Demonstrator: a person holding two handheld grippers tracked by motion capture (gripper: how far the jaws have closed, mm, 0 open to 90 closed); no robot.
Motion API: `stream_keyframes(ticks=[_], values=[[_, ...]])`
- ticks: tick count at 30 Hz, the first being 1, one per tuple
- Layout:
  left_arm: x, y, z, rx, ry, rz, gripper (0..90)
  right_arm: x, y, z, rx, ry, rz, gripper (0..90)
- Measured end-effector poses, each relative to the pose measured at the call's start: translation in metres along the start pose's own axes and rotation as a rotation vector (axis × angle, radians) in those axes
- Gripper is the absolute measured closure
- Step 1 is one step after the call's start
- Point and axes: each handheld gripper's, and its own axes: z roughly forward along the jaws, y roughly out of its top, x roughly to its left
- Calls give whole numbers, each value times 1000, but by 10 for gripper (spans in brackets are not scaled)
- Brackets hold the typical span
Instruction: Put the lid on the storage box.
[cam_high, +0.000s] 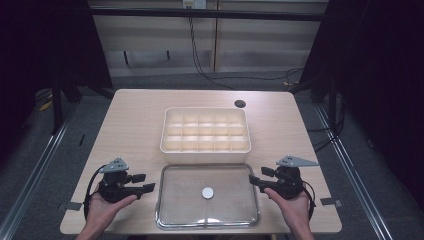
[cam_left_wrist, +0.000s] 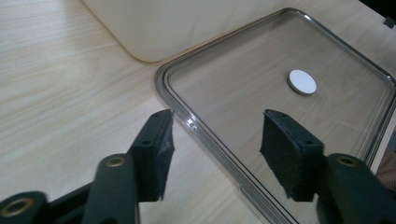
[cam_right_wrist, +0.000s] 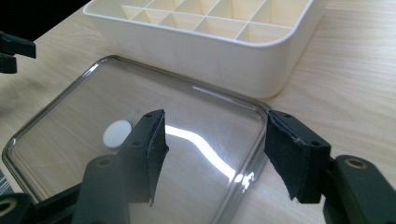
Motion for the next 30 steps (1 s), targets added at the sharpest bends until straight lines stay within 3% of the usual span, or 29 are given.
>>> stream_keyframes(ticks=[4, 9, 10, 13, 15, 17, 19, 23, 25, 30], values=[[6, 13, 6, -36, 8, -42, 454, -2, 17, 5, 0, 9, -11, 380], [8, 19, 13, -12, 42, -18, 448, -8, 22, 12, 11, 15, 14, 371], [10, 20, 17, 13, 57, -13, 453, -10, 22, 17, 31, 13, 3, 374], [11, 17, 22, 2, 36, -40, 452, -15, 18, 24, 40, -16, 2, 393], [10, 15, 26, 28, 42, -15, 445, -19, 15, 30, 47, -11, 14, 412], [10, 11, 29, 45, 29, -15, 429, -23, 12, 36, 69, -25, 21, 421], [11, 8, 30, 56, 26, -20, 424, -26, 7, 40, 90, -9, 39, 425], [11, 5, 31, 61, 37, -15, 428, -27, 1, 44, 110, -9, 39, 426], [7, 1, 33, 63, 36, -5, 427, -30, -5, 46, 107, -11, 62, 411], [0, -2, 38, 92, 6, 28, 440, -30, -13, 48, 122, -13, 80, 400]])
